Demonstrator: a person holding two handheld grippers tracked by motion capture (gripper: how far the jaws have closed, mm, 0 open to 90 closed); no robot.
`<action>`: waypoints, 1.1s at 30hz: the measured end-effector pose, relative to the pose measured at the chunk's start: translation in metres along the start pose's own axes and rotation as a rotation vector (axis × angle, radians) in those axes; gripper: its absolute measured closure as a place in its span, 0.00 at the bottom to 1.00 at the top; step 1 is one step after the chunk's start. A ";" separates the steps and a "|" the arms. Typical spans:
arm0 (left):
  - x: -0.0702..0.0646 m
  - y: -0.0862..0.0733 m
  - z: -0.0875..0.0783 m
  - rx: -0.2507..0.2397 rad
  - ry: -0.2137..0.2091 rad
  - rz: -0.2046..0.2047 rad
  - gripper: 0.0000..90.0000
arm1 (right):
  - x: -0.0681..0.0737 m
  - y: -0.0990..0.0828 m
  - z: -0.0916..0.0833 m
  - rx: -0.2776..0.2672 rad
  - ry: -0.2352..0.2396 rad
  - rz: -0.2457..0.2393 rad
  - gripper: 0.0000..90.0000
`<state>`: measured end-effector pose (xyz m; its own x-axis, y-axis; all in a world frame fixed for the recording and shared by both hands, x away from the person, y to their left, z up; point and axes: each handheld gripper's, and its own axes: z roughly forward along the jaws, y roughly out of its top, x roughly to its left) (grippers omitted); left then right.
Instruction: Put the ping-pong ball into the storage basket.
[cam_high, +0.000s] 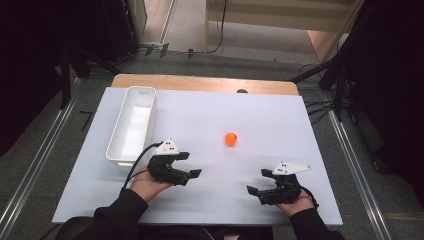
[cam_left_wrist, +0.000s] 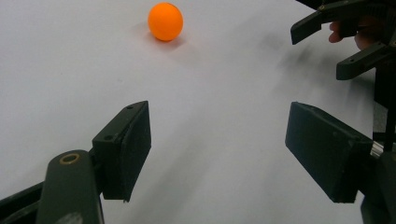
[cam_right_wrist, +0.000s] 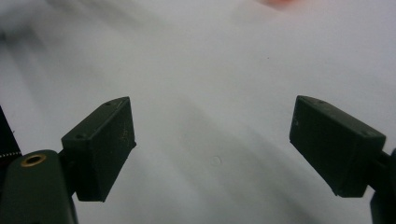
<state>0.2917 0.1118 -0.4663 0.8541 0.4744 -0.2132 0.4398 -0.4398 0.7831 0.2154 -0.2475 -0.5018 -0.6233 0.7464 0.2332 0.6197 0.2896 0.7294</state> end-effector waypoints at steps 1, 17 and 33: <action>0.000 0.001 0.002 0.003 -0.005 -0.004 0.26 | -0.001 0.000 0.000 -0.002 0.000 -0.003 0.14; 0.003 0.012 0.016 0.014 0.015 -0.032 0.00 | -0.002 -0.001 -0.001 -0.007 -0.004 -0.008 0.14; 0.005 0.021 0.021 -0.008 0.025 -0.012 0.00 | -0.002 -0.001 -0.003 -0.009 0.002 0.000 0.14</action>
<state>0.3114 0.0888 -0.4637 0.8418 0.4982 -0.2080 0.4475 -0.4282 0.7851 0.2142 -0.2516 -0.5010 -0.6240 0.7454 0.2345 0.6156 0.2841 0.7350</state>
